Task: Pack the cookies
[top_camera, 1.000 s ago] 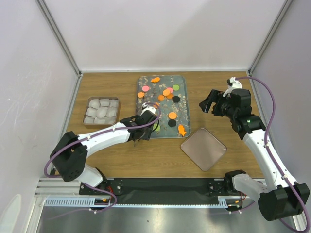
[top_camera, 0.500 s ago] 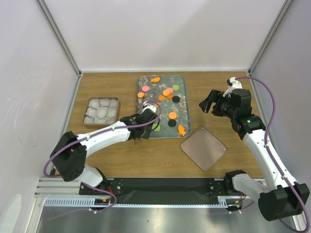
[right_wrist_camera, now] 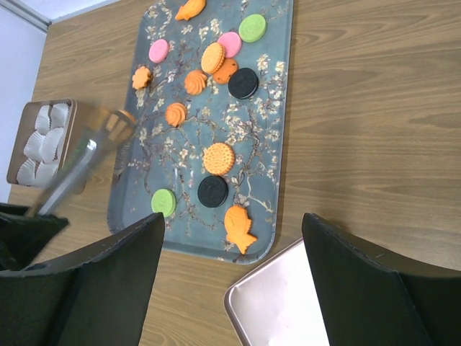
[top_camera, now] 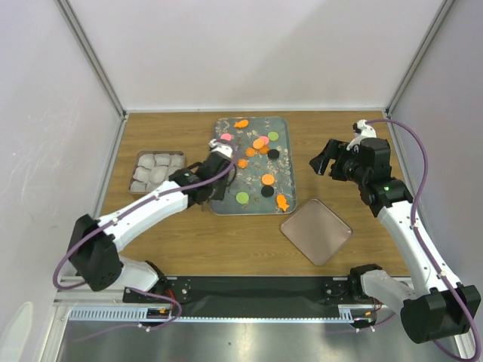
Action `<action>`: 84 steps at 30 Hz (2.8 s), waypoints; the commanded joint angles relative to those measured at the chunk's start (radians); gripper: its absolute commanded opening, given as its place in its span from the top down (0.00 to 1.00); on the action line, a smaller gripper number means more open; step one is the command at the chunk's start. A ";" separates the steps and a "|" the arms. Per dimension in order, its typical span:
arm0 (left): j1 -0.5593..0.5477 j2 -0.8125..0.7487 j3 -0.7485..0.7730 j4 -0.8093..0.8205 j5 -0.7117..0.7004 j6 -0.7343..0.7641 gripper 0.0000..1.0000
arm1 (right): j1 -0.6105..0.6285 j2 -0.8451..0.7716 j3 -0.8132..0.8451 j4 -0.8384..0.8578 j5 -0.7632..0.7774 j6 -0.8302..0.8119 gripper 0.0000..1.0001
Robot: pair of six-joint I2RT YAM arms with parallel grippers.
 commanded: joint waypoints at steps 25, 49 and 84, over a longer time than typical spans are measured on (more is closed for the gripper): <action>0.746 -0.025 0.013 0.042 0.089 0.034 0.62 | -0.017 -0.005 -0.020 0.050 -0.082 0.005 0.17; 0.820 0.095 0.034 0.091 0.128 0.015 0.56 | -0.019 -0.005 -0.019 0.048 -0.100 0.003 0.17; 0.408 -0.056 0.121 0.007 0.167 -0.025 0.49 | -0.017 0.015 -0.019 0.056 -0.108 0.006 0.17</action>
